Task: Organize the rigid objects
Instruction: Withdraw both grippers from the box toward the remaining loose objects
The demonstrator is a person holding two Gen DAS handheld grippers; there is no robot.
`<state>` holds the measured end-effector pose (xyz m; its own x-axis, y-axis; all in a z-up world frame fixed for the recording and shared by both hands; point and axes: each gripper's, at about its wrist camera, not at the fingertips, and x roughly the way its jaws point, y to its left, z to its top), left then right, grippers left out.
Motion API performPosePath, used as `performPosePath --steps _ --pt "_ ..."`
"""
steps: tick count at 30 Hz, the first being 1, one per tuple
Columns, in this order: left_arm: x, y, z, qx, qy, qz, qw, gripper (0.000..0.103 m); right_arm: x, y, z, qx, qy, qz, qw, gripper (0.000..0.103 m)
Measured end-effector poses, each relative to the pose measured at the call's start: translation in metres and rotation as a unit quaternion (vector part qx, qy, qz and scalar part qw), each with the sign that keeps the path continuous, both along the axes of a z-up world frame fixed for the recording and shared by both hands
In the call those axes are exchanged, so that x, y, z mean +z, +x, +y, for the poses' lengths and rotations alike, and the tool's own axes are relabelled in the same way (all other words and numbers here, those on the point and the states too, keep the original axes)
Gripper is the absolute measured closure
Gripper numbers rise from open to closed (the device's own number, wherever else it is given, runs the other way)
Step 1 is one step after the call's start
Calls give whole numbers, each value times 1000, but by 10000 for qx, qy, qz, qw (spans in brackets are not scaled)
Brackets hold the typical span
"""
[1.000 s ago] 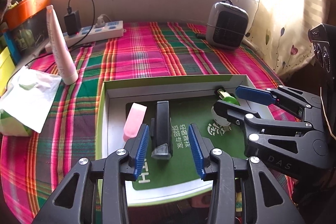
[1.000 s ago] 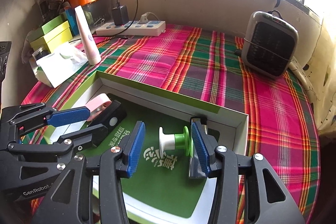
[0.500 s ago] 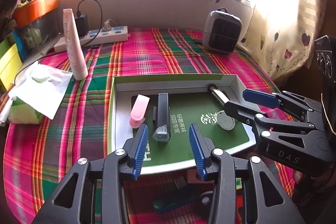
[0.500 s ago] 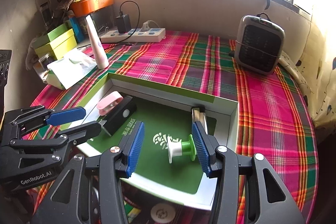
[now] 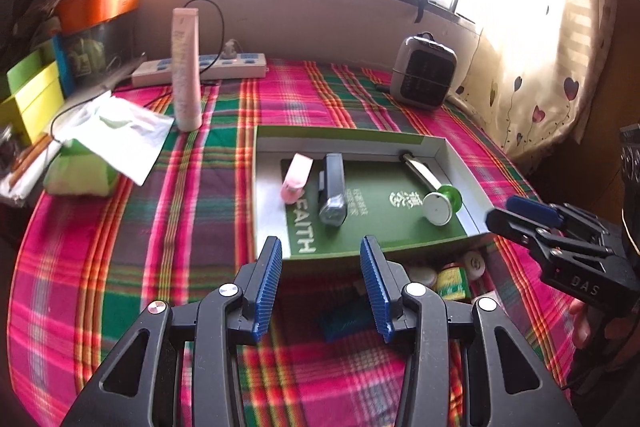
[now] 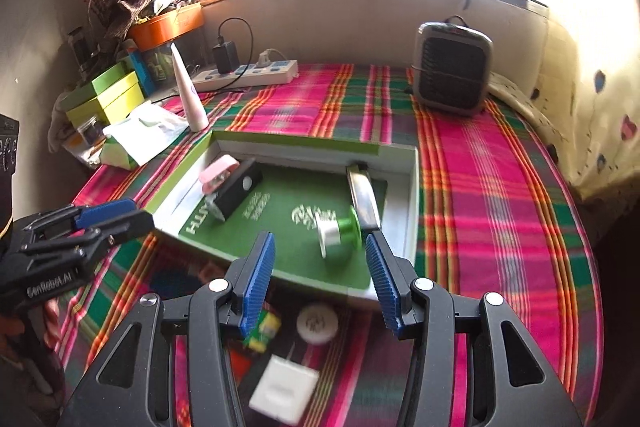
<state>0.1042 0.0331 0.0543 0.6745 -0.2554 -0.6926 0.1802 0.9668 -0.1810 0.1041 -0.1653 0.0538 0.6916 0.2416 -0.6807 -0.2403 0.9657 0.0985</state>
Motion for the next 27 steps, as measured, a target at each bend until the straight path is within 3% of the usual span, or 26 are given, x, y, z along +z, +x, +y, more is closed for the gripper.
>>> performPosePath --steps 12,27 --pt "-23 -11 23 -148 -356 305 9988 63 -22 -45 -5 -464 85 275 9985 49" --pt "-38 -4 16 -533 -543 579 9954 63 -41 -54 8 -490 120 521 9974 49"
